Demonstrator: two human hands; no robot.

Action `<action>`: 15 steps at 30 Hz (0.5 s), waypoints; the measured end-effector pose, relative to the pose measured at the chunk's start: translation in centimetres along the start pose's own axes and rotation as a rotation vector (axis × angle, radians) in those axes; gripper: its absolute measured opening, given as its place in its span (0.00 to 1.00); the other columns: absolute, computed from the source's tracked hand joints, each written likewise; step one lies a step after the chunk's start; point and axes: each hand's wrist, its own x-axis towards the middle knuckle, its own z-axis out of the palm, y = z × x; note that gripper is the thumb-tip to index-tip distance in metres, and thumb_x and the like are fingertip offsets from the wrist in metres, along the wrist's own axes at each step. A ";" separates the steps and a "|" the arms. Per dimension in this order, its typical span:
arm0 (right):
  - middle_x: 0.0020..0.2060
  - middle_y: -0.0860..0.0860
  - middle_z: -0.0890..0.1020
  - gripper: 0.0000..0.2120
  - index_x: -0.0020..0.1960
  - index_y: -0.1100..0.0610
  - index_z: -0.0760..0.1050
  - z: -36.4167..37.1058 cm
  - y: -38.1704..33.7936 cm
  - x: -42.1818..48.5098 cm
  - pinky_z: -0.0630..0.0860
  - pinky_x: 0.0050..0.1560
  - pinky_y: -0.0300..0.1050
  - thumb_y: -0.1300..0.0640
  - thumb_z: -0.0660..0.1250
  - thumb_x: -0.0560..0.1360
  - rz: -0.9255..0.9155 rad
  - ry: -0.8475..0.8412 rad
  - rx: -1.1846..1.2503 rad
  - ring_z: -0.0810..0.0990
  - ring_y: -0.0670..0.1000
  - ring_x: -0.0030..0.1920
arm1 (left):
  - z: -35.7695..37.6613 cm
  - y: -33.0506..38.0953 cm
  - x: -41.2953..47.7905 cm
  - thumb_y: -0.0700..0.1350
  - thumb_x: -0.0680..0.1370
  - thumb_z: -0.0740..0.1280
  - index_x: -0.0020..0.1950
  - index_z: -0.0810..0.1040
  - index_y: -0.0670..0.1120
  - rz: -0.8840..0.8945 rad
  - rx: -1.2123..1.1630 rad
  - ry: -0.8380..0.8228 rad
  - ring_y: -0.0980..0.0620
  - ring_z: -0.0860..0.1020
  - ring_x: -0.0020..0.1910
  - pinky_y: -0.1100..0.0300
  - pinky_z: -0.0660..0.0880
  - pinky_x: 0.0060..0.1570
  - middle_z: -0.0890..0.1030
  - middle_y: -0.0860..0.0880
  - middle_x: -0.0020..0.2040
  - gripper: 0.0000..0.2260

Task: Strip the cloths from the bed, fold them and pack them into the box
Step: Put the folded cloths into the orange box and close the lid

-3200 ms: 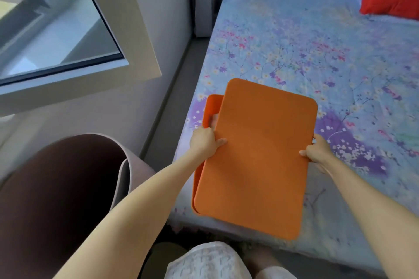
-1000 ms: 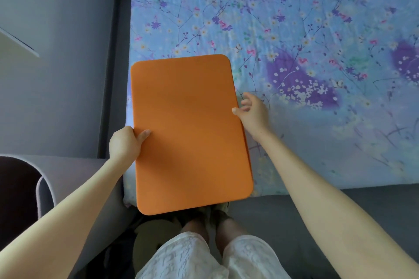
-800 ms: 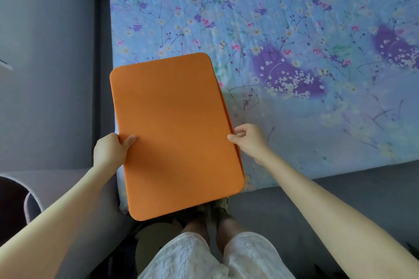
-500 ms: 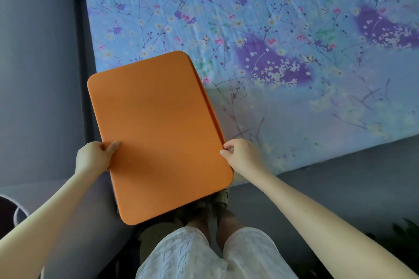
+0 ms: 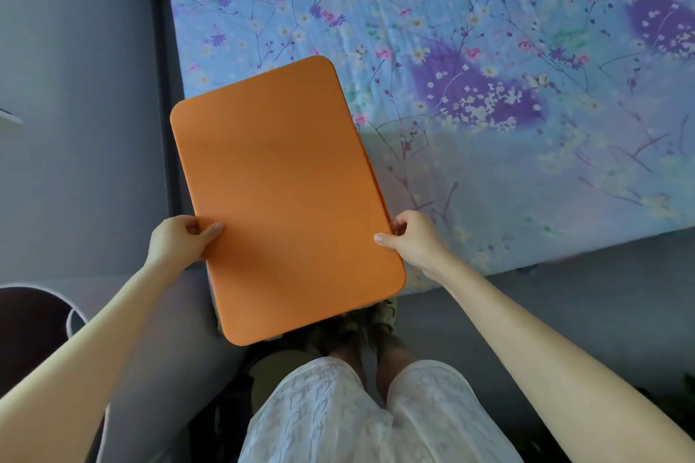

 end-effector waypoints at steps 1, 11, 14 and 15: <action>0.48 0.53 0.79 0.13 0.48 0.59 0.74 0.0 0.4 0.1 0.77 0.49 0.49 0.52 0.72 0.72 -0.038 0.003 -0.045 0.78 0.53 0.48 | 0.0 0.2 -0.1 0.50 0.75 0.70 0.46 0.79 0.36 0.008 0.005 0.005 0.44 0.81 0.36 0.56 0.76 0.38 0.82 0.43 0.42 0.15; 0.47 0.53 0.78 0.14 0.51 0.59 0.73 0.3 2.1 0.3 0.72 0.42 0.43 0.50 0.70 0.73 -0.127 0.015 -0.071 0.77 0.51 0.45 | 0.1 1.0 -0.6 0.51 0.75 0.70 0.44 0.77 0.35 0.021 0.058 0.078 0.43 0.81 0.35 0.52 0.77 0.41 0.82 0.40 0.40 0.18; 0.51 0.52 0.75 0.18 0.56 0.60 0.73 0.5 2.0 0.3 0.71 0.45 0.42 0.49 0.70 0.74 -0.150 0.015 -0.071 0.75 0.50 0.47 | -0.6 0.6 -1.4 0.51 0.75 0.69 0.47 0.77 0.38 0.022 0.041 0.089 0.46 0.80 0.33 0.59 0.73 0.34 0.81 0.43 0.44 0.15; 0.52 0.51 0.74 0.19 0.57 0.61 0.73 0.5 2.0 0.2 0.72 0.47 0.42 0.48 0.69 0.74 -0.153 0.022 -0.066 0.75 0.49 0.48 | -0.9 0.6 -1.7 0.51 0.75 0.69 0.49 0.77 0.39 0.027 0.032 0.101 0.47 0.79 0.32 0.60 0.72 0.33 0.80 0.44 0.45 0.15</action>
